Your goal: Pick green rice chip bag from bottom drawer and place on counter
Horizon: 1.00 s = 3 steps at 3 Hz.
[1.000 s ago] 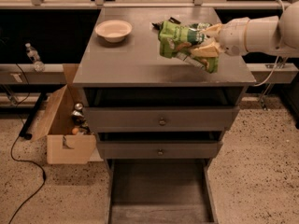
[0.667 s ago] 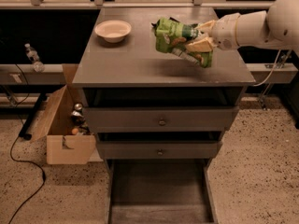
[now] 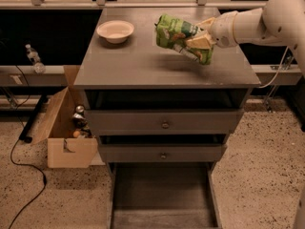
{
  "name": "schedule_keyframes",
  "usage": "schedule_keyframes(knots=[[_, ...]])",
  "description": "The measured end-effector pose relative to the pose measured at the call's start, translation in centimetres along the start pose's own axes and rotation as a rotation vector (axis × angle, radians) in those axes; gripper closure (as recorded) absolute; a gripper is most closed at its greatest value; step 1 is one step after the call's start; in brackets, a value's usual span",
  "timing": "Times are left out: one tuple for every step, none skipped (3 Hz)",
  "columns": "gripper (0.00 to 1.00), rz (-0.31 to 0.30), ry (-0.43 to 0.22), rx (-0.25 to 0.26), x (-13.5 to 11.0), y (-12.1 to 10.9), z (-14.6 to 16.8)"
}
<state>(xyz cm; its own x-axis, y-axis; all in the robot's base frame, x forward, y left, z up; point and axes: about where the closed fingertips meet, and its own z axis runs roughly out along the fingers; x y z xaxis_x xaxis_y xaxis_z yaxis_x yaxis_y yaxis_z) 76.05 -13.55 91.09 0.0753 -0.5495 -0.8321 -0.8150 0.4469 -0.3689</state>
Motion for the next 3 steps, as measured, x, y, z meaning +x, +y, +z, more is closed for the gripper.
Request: schedule_keyframes(knots=[[0.05,0.010,0.010,-0.015,0.2,-0.2,0.7],[0.00,0.010,0.019,-0.035,0.4,-0.2,1.0],[0.00,-0.012,0.007,-0.019,-0.5,-1.1,-0.4]])
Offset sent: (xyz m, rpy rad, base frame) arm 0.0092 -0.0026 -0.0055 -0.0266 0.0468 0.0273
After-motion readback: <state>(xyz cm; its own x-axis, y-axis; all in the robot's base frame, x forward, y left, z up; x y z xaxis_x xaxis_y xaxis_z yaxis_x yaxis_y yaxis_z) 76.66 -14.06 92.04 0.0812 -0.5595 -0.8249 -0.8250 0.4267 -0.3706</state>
